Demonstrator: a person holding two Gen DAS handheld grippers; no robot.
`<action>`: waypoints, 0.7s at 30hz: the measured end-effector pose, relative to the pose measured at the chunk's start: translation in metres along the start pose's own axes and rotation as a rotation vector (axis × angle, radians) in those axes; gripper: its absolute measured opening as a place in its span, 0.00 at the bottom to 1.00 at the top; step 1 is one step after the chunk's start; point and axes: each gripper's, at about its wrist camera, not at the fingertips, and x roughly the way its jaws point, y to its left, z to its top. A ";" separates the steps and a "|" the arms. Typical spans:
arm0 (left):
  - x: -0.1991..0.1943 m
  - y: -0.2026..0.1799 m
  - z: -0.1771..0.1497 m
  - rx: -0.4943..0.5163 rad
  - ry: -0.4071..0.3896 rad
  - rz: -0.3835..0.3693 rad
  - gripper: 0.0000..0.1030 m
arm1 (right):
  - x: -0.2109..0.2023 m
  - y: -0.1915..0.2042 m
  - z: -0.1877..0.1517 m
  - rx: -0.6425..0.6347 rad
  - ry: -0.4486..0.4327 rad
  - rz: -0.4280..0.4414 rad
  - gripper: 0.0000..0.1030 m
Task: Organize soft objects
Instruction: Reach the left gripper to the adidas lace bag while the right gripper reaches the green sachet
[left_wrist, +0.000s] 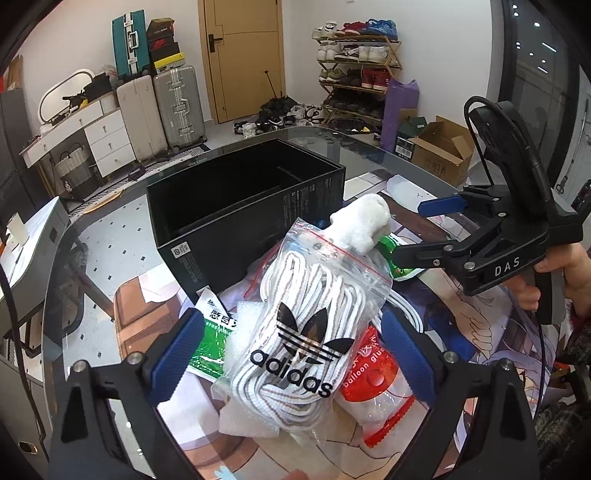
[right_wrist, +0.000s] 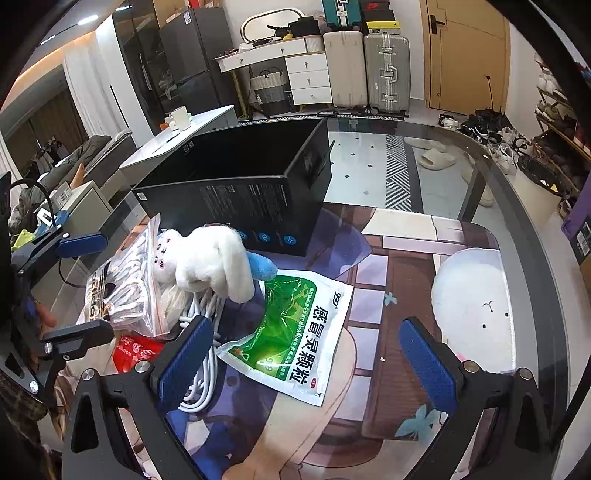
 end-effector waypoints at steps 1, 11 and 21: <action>0.001 0.000 0.001 0.004 0.003 0.004 0.93 | 0.002 -0.002 0.000 0.010 0.006 0.003 1.00; 0.012 -0.005 0.002 0.092 0.063 -0.003 0.93 | 0.021 -0.012 0.006 0.067 0.040 -0.013 0.99; 0.023 -0.006 0.001 0.108 0.097 -0.019 0.75 | 0.033 0.001 0.006 -0.014 0.052 -0.113 0.98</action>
